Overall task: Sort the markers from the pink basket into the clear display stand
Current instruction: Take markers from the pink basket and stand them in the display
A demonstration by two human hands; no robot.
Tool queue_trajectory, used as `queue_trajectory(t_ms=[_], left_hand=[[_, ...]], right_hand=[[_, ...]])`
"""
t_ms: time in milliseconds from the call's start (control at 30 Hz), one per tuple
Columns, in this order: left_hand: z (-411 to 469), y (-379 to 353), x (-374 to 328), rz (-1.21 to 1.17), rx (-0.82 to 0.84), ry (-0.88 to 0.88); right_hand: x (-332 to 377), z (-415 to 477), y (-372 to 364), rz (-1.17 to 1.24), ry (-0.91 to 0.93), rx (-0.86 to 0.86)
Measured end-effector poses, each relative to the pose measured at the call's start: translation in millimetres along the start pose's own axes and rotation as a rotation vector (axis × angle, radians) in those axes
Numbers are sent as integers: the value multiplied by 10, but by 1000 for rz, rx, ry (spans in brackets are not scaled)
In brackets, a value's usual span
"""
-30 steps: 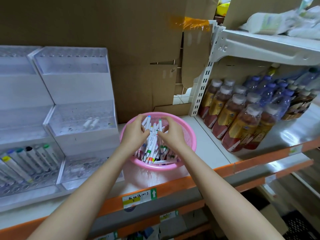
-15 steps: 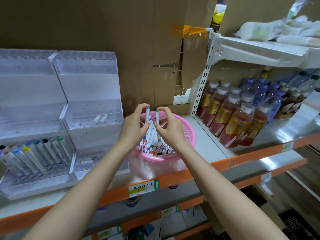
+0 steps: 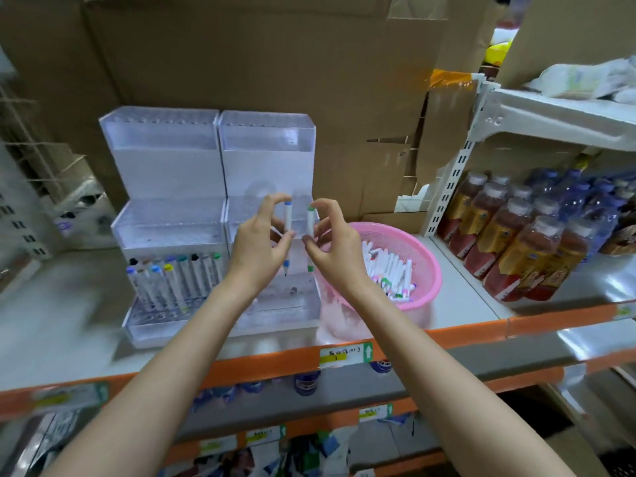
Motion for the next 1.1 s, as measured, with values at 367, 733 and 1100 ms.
queue_trajectory(t_ms=[367, 733, 1100], left_hand=[[-370, 998, 636, 56, -67, 89], [-470, 1252, 1043, -82, -57, 91], [-569, 1190, 1118, -117, -14, 31]], right_hand=[[406, -123, -1056, 113, -16, 49], [621, -224, -1520, 38, 30, 66], [583, -379, -1617, 39, 23, 29]])
Point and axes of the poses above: each hand's wrist, its own z-axis towards the middle knuckle, its own y-axis out of the back of the hand, x = y × z, the point moved 3 cm from there along z, towards the middle knuckle, and after that the axes turned 10 degrees about -y, right-handed, at the moved point
